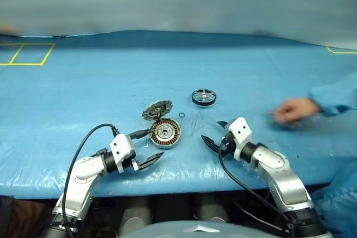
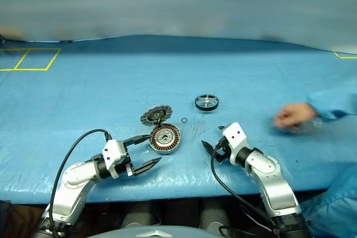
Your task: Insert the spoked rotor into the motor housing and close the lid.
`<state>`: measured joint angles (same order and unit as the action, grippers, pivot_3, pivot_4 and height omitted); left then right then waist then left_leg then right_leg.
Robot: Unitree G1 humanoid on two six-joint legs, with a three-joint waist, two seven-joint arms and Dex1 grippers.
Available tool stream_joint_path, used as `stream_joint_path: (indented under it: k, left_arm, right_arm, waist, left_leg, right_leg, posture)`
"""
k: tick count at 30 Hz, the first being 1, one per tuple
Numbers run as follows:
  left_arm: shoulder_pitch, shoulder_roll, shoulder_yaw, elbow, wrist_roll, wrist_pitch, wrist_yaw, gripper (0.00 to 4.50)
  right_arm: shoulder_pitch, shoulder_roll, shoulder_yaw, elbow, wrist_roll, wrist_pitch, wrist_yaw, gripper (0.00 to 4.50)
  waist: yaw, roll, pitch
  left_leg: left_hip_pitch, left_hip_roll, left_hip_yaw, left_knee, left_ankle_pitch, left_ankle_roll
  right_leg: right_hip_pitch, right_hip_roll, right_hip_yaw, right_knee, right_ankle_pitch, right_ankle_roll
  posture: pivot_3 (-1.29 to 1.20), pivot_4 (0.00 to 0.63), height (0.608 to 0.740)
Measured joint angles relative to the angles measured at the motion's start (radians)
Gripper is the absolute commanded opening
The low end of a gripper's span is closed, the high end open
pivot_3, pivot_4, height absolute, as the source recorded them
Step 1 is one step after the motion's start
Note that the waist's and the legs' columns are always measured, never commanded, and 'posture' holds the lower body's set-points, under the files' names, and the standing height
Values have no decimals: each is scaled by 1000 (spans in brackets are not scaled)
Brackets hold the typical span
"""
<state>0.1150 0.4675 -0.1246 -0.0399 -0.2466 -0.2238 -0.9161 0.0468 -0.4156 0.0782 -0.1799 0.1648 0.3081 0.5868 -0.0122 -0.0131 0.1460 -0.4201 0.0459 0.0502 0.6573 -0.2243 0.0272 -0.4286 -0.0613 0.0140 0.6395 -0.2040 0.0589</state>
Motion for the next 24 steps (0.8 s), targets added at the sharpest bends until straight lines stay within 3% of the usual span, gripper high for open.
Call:
stream_joint_path:
  k: [24]
  left_arm:
    - [20, 6, 19, 1, -27, 3, 11, 4080]
  right_arm:
    - [-339, 232, 112, 370, -81, -34, -50, 4500]
  waist:
    - [-3, 0, 1]
  left_leg:
    - [-7, -1, 0, 0, 0, 0]
  right_leg:
    - [-1, 2, -1, 1, 2, -4]
  posture:
    - [0, 150, 740]
